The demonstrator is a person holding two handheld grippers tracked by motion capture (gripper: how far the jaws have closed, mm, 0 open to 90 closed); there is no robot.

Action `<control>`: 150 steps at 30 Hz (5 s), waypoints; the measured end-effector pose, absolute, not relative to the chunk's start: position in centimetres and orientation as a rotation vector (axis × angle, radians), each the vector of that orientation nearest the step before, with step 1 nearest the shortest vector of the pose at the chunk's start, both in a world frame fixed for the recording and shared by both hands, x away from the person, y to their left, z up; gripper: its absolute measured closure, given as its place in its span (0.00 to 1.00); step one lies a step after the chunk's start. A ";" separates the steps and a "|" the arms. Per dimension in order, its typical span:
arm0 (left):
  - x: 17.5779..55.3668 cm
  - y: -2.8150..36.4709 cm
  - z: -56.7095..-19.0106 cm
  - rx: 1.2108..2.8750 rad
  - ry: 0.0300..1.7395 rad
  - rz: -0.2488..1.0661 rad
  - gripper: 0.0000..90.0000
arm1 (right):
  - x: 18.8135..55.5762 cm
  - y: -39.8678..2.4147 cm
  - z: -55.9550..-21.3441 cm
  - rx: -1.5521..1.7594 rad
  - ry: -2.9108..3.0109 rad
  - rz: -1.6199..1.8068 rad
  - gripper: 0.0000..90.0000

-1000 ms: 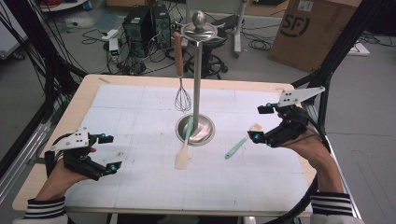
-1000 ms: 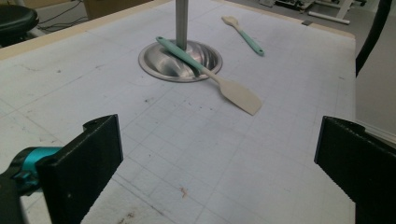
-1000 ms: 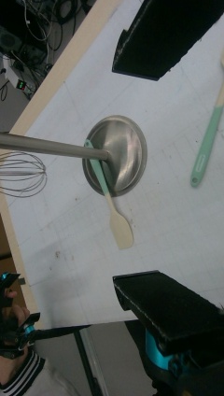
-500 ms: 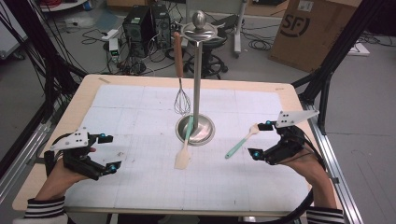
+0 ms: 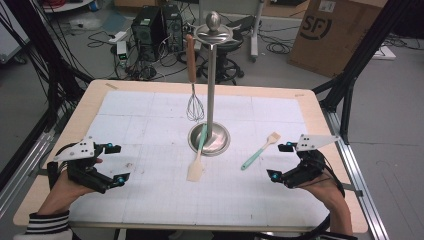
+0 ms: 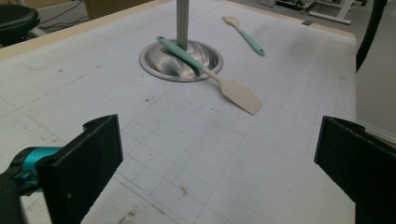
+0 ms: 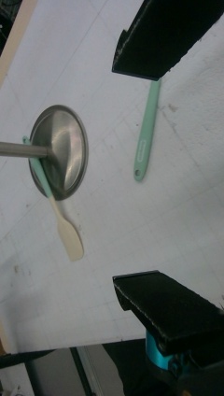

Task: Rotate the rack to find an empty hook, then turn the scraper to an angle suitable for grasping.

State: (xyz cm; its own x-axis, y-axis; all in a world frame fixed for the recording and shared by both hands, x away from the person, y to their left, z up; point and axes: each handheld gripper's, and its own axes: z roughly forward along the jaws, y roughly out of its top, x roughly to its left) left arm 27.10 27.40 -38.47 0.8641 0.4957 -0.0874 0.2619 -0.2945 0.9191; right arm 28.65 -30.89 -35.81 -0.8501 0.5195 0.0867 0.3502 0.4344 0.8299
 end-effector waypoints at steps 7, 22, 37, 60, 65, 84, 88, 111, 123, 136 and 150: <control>27.0 27.4 -38.6 1.897 0.567 0.253 0.02 | 28.5 -31.2 -37.1 0.774 2.506 1.363 0.00; 27.0 27.4 -38.5 1.899 0.562 0.255 0.02 | 27.9 -31.9 -37.9 0.789 2.471 1.401 0.00; 27.1 26.3 -38.1 1.903 0.543 0.255 0.02 | 27.6 -32.4 -37.7 0.790 2.461 1.415 0.00; 28.6 23.1 -33.6 2.004 0.430 0.208 0.02 | 27.2 -32.4 -37.2 0.761 2.439 1.450 0.00; 29.0 21.7 -32.8 2.031 0.412 0.208 0.08 | 27.3 -32.4 -37.2 0.754 2.440 1.449 0.00; 30.9 17.4 -32.0 2.129 0.251 0.097 0.34 | 27.2 -32.1 -37.3 0.742 2.457 1.437 0.00; 31.4 16.5 -32.3 2.146 0.238 0.077 0.42 | 27.2 -32.1 -37.3 0.739 2.458 1.437 0.00; 33.3 11.5 -34.8 2.227 0.198 0.033 0.97 | 27.2 -31.9 -37.4 0.741 2.466 1.436 0.00; 34.2 10.1 -36.5 2.304 0.163 0.019 1.00 | 27.3 -31.8 -37.6 0.740 2.474 1.430 0.00; 35.3 8.4 -37.9 2.333 0.161 0.087 1.00 | 27.3 -31.7 -37.6 0.737 2.475 1.433 0.00; 36.0 7.0 -39.9 2.329 0.216 0.096 1.00 | 27.2 -31.8 -37.6 0.732 2.477 1.439 0.00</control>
State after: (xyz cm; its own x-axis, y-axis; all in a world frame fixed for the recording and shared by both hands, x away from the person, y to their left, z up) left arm 35.96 7.01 -39.90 0.9827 0.1850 0.0028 0.1264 -0.6821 0.7203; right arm 27.24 -31.79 -37.57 -0.8614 0.5007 0.0851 0.3220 0.4089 0.8539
